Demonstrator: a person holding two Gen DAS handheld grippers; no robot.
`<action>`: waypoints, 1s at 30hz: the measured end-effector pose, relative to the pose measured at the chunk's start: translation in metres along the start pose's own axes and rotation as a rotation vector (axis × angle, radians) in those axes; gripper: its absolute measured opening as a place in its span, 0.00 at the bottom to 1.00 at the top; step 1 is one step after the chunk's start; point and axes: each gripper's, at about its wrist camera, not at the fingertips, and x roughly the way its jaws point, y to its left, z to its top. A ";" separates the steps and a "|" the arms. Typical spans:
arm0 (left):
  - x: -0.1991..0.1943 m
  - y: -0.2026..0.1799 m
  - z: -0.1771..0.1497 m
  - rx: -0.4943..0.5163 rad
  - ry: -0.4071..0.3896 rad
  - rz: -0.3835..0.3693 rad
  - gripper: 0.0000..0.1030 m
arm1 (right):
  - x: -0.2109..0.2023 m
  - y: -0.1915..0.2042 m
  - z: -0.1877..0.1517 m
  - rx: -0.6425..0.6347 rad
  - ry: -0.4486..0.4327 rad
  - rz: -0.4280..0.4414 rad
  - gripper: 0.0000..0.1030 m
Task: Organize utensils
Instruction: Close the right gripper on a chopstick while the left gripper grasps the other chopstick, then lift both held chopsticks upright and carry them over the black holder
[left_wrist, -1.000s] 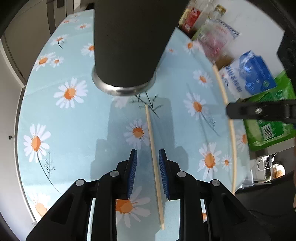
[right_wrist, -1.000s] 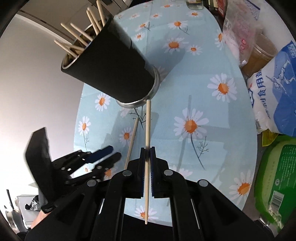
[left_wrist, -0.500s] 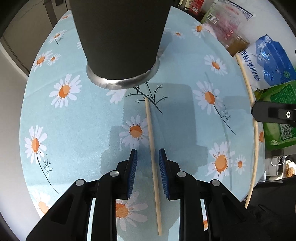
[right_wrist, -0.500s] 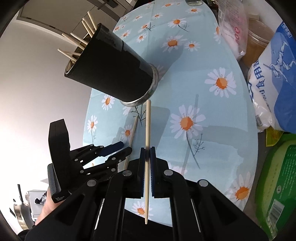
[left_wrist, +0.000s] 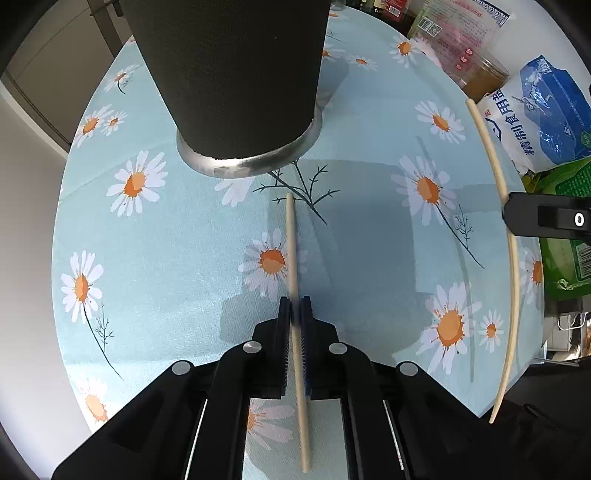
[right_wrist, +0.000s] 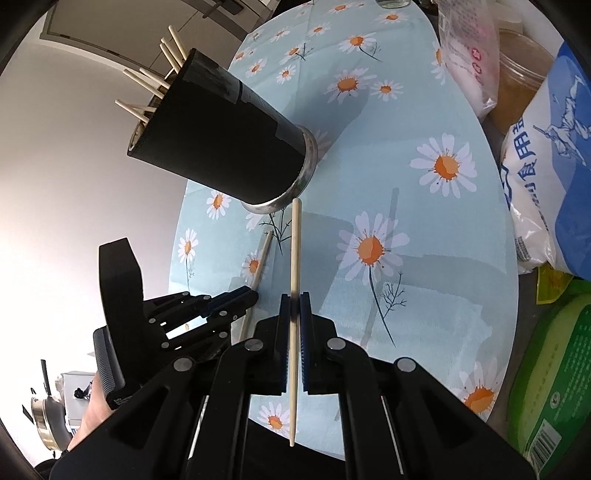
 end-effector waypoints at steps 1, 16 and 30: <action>0.000 0.001 0.000 -0.001 0.000 -0.001 0.04 | 0.000 0.000 0.000 0.000 0.000 0.001 0.05; -0.031 0.010 -0.005 -0.100 -0.116 -0.082 0.04 | 0.000 0.008 0.010 -0.058 -0.049 0.023 0.06; -0.102 0.021 -0.015 -0.168 -0.301 -0.134 0.04 | 0.005 0.042 0.011 -0.163 -0.052 0.059 0.06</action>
